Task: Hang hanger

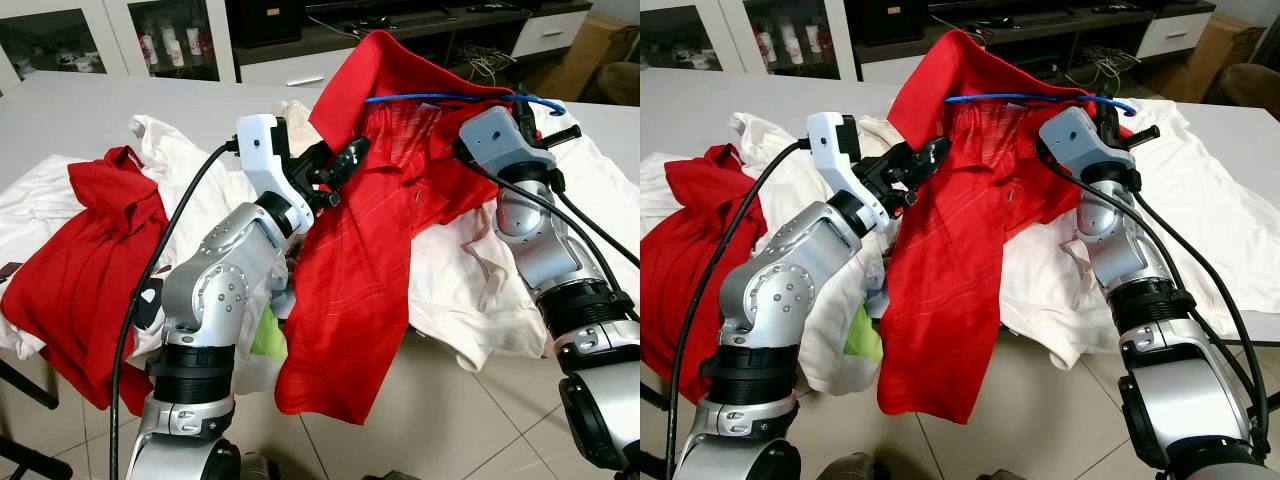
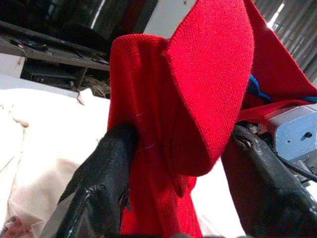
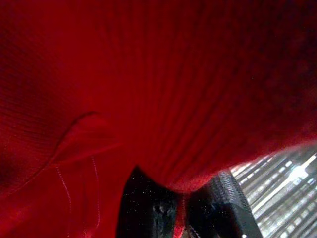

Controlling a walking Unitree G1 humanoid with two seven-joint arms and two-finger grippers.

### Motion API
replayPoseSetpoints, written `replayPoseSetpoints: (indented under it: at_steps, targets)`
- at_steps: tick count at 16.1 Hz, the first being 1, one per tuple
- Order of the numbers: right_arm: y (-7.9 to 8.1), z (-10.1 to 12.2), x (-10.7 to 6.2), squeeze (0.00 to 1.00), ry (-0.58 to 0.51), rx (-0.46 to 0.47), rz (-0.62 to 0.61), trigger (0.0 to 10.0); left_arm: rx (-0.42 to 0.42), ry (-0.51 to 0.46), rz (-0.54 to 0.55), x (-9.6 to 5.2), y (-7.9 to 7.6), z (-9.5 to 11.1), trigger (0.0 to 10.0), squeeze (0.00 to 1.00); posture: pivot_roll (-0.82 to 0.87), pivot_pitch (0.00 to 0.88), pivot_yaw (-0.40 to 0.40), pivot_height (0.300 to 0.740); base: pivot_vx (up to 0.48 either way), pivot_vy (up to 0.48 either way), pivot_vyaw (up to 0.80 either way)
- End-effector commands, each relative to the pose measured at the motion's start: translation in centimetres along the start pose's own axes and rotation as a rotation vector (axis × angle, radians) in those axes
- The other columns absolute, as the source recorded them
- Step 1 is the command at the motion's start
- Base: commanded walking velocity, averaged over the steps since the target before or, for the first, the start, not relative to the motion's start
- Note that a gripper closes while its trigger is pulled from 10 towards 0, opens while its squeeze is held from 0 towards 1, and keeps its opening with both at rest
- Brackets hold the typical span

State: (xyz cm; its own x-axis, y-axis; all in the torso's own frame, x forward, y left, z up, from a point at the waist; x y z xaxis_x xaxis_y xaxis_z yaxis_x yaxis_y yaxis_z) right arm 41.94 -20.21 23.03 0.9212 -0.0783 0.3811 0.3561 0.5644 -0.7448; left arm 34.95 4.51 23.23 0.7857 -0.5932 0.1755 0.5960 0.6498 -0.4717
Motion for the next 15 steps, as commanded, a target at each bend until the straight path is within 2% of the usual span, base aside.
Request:
replayPoseSetpoints:
  at_steps: [1, 4, 5, 6, 12, 14, 15]
  targets:
    - [-0.5, 0.2, 0.1, 0.0, -0.007, 0.021, -0.015, 0.0, 0.007, 0.006, 0.007, 0.0, -0.1, -0.3, 10.0, 0.0, 0.11, 0.0, -0.018, 0.74, 0.0, 0.0, 0.0]
    - [-0.1, 0.8, -0.1, 0.0, -0.025, 0.035, -0.002, 0.0, 0.017, 0.015, 0.011, 0.1, 0.1, -0.6, 10.0, 0.0, 0.11, 0.0, -0.011, 0.74, 0.0, 0.0, 0.0]
    - [0.1, 1.0, -0.3, 0.0, -0.037, 0.042, 0.008, 0.0, 0.023, 0.01, 0.006, 0.2, 0.0, -0.4, 1.6, 0.0, 0.1, 0.0, -0.006, 0.74, 0.0, 0.0, 0.0]
    - [0.3, 1.0, -0.5, 0.0, -0.042, 0.048, 0.017, 0.0, 0.026, -0.002, 0.002, 0.3, -0.1, -0.2, 0.0, 0.0, 0.11, 0.0, -0.005, 0.74, 0.0, 0.0, 0.0]
    - [0.9, 0.1, -1.1, 0.0, -0.009, 0.076, 0.045, 0.0, 0.02, -0.06, 0.027, 0.2, 0.4, 0.6, 0.0, 0.0, 0.11, 0.0, -0.007, 0.74, 0.0, 0.0, 0.0]
    - [0.8, -1.1, -1.0, 0.0, 0.05, 0.115, 0.044, 0.0, 0.011, -0.072, 0.029, 0.2, 0.6, 0.7, 0.0, 0.0, 0.11, 0.0, -0.01, 0.74, 0.0, 0.0, 0.0]
    - [1.3, -1.5, -1.0, 0.0, 0.073, 0.133, 0.088, 0.0, 0.006, -0.072, 0.031, 0.2, 0.7, 0.7, 0.0, 0.0, 0.11, 0.0, -0.01, 0.74, 0.0, 0.0, 0.0]
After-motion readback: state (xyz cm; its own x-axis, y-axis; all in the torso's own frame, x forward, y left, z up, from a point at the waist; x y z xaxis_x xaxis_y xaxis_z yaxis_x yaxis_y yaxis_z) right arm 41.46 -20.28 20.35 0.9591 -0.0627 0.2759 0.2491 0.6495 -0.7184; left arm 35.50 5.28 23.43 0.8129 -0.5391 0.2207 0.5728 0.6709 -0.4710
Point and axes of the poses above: a point about 5 cm out from each wrist's last joint towards the gripper, its own x axis pointing out of the wrist towards the gripper, its own z axis along the axis of the wrist's last joint, y = z × x, the point moved 4 cm from there along x, pointing out of the wrist towards the gripper, and after that the axes turned 4 degrees about -x, right-handed, at the moved point
